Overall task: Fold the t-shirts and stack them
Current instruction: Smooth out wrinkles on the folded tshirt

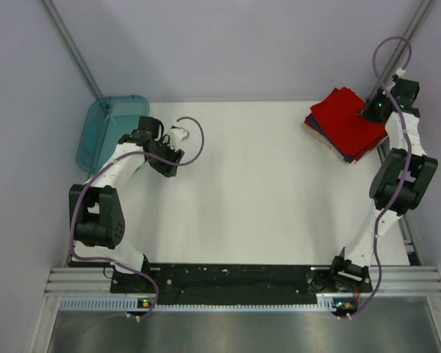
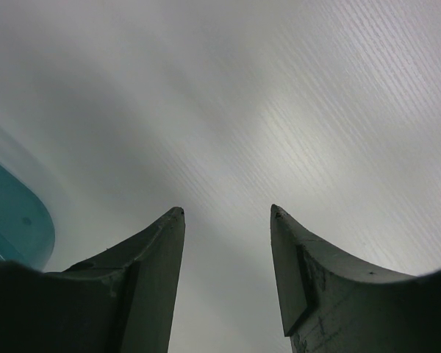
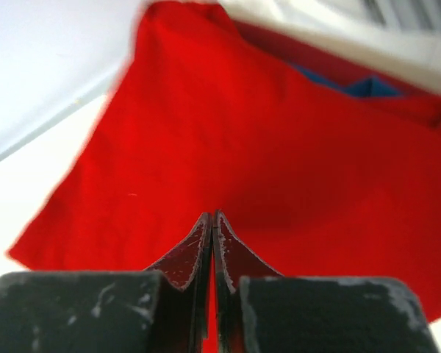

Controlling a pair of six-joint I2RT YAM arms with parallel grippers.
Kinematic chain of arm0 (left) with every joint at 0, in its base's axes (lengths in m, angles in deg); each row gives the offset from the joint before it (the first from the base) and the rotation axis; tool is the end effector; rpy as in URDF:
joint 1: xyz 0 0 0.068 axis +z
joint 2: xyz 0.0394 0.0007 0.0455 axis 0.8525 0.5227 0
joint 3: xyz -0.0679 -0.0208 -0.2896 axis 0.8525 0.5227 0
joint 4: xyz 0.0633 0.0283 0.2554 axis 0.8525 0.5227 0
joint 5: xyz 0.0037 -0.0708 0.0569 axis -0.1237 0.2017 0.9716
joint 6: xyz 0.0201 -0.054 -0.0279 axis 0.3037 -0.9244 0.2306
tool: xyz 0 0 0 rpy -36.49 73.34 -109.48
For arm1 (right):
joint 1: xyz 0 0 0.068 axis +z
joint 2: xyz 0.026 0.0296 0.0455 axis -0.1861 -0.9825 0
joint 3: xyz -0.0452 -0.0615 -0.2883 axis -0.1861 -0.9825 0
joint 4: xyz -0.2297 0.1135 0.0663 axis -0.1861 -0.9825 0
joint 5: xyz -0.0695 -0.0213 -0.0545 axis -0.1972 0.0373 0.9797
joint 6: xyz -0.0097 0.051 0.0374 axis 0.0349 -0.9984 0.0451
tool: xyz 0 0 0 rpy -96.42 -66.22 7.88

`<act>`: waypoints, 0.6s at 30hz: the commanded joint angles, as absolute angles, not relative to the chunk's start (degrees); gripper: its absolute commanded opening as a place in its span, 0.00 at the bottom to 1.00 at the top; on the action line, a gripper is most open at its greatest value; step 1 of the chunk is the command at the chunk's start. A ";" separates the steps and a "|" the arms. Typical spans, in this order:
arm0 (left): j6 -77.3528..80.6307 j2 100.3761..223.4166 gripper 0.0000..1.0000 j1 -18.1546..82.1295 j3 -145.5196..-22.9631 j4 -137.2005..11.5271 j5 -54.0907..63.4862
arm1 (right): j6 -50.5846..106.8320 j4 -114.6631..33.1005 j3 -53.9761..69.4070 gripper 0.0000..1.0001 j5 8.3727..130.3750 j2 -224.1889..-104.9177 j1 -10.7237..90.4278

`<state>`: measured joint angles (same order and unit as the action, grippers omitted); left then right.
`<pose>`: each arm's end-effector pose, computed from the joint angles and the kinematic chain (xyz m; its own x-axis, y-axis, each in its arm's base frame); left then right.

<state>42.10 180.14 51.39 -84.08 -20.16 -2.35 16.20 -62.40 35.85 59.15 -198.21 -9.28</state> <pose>0.3441 -0.0559 0.2594 -0.6522 0.5507 -0.5210 0.6353 0.7720 0.0207 0.4733 -0.1561 0.3224 -0.4599 0.4928 -0.7387 0.2450 0.8700 0.4278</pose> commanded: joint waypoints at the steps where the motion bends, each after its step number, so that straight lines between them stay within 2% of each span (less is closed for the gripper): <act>1: 43.19 178.69 0.55 51.81 -83.97 -20.83 -1.98 | 12.70 -61.72 32.37 0.00 60.66 -202.29 -9.93; 11: 43.45 177.46 0.55 51.72 -84.23 -20.57 -1.45 | 17.53 -63.91 38.95 0.01 61.02 -199.23 -10.19; 12: 43.54 177.11 0.55 51.72 -84.40 -20.39 -1.63 | 18.14 -64.26 39.91 0.06 60.58 -198.18 -10.11; 16: 43.37 173.95 0.57 51.81 -83.10 -21.18 -2.59 | 20.17 -64.62 38.97 0.45 58.91 -191.16 -9.23; 18: 43.28 171.32 0.64 51.98 -81.16 -22.67 -3.21 | 20.79 -64.18 34.76 0.73 57.95 -185.80 -8.88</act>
<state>43.09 178.21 51.50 -83.31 -20.40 -1.56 17.94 -65.92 36.31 60.00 -199.33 -9.66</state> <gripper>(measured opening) 0.592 0.542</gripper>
